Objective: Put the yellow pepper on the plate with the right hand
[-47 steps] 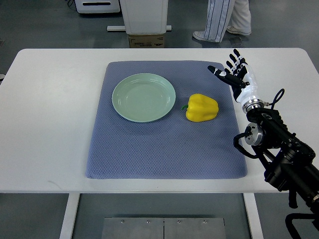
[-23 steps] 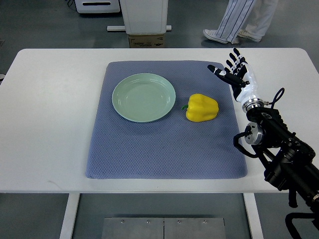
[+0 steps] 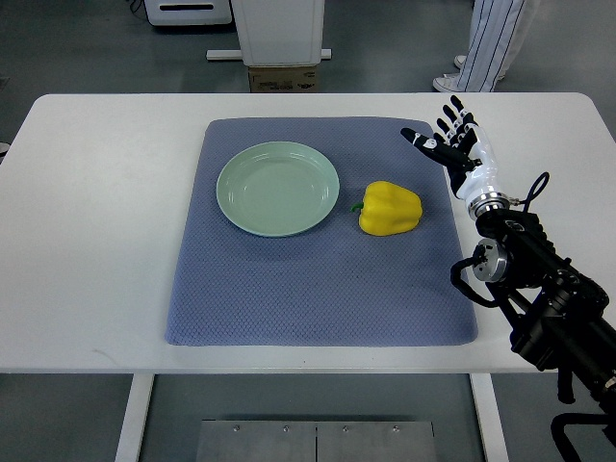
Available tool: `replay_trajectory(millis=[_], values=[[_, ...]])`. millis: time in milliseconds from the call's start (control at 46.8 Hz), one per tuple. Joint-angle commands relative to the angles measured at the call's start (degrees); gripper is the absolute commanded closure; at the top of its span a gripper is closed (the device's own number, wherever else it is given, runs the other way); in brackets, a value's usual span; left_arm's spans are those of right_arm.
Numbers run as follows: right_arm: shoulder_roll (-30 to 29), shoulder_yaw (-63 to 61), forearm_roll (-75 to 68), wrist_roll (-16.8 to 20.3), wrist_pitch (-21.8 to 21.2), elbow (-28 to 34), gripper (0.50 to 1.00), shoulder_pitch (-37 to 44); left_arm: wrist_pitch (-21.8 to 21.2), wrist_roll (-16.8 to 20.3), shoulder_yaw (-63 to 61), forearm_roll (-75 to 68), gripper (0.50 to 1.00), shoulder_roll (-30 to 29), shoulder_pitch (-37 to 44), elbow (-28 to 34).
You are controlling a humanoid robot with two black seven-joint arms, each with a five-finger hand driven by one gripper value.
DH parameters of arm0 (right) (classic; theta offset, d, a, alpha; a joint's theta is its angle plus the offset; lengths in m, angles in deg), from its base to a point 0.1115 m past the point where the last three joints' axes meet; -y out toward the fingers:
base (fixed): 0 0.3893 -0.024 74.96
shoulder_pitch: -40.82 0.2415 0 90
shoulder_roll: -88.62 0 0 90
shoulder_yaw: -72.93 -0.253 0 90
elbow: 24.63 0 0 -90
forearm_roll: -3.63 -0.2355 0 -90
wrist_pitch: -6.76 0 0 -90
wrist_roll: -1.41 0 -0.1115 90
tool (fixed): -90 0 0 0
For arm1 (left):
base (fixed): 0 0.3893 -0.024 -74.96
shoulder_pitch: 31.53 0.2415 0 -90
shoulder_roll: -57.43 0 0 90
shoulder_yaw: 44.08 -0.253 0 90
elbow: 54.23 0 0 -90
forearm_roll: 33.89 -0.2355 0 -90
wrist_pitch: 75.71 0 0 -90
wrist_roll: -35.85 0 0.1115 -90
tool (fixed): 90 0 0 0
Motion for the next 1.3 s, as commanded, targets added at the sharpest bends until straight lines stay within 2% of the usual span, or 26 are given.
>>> replay_trajectory(millis=[0,599,984,1283], values=[[0.0,0.0,0.0,0.0,0.0,0.0,0.500,0.4,0.0,0.0,0.0,0.0,0.500,0.0,0.0,0.0],[0.0,0.7,0.2,0.1,0.0,-0.1,0.500,2.2,0.0,0.0,0.0,0.0,0.500,0.0,0.0,0.0],[0.1,12.7,4.0,-1.0,-0.8,1.9,0.502,5.7,0.0,0.0,0.0,0.0,0.500,0.0,0.0,0.1],[9.7,23.6,8.0,-3.3,-1.0,9.0,0.504,8.8,0.0,0.0,0.0,0.0,0.500,0.0,0.0,0.0]])
